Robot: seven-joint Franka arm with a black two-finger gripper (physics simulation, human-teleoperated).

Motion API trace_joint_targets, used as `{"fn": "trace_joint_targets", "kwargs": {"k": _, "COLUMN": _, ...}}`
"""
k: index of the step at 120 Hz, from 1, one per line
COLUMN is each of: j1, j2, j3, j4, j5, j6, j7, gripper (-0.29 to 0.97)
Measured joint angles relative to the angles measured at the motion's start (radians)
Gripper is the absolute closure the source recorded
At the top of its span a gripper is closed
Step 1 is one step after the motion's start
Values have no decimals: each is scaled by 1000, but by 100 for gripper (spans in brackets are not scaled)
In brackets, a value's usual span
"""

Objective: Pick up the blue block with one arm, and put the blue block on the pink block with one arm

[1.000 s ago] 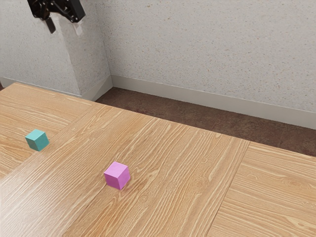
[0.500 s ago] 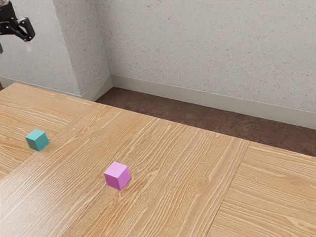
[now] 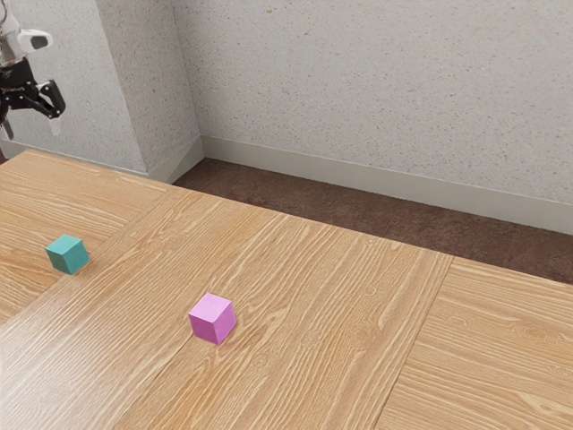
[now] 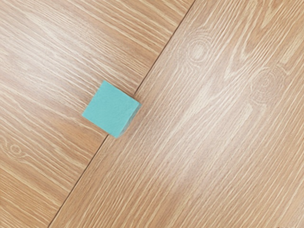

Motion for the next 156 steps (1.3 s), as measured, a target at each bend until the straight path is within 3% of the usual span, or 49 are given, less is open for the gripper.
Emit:
{"fn": "trace_joint_targets", "kwargs": {"k": 29, "j1": 4, "j2": 42, "j3": -24, "j4": -233, "j5": 0, "j6": 218, "j7": 107, "gripper": 0}}
{"fn": "trace_joint_targets", "kwargs": {"k": 49, "j1": 0, "j2": 90, "j3": -24, "j4": -254, "j5": 5, "j6": 325, "j7": 185, "gripper": 0}}
{"fn": "trace_joint_targets", "kwargs": {"k": 93, "j1": 85, "j2": 140, "j3": -67, "j4": -354, "j5": 134, "j6": 475, "j7": 395, "gripper": 0}}
{"fn": "trace_joint_targets", "kwargs": {"k": 122, "j1": 164, "j2": 177, "j3": -114, "j4": -405, "j5": 155, "j6": 567, "j7": 540, "gripper": 0}}
{"fn": "trace_joint_targets", "kwargs": {"k": 156, "j1": 176, "j2": 208, "j3": -120, "j4": -409, "j5": 153, "j6": 611, "j7": 653, "gripper": 0}}
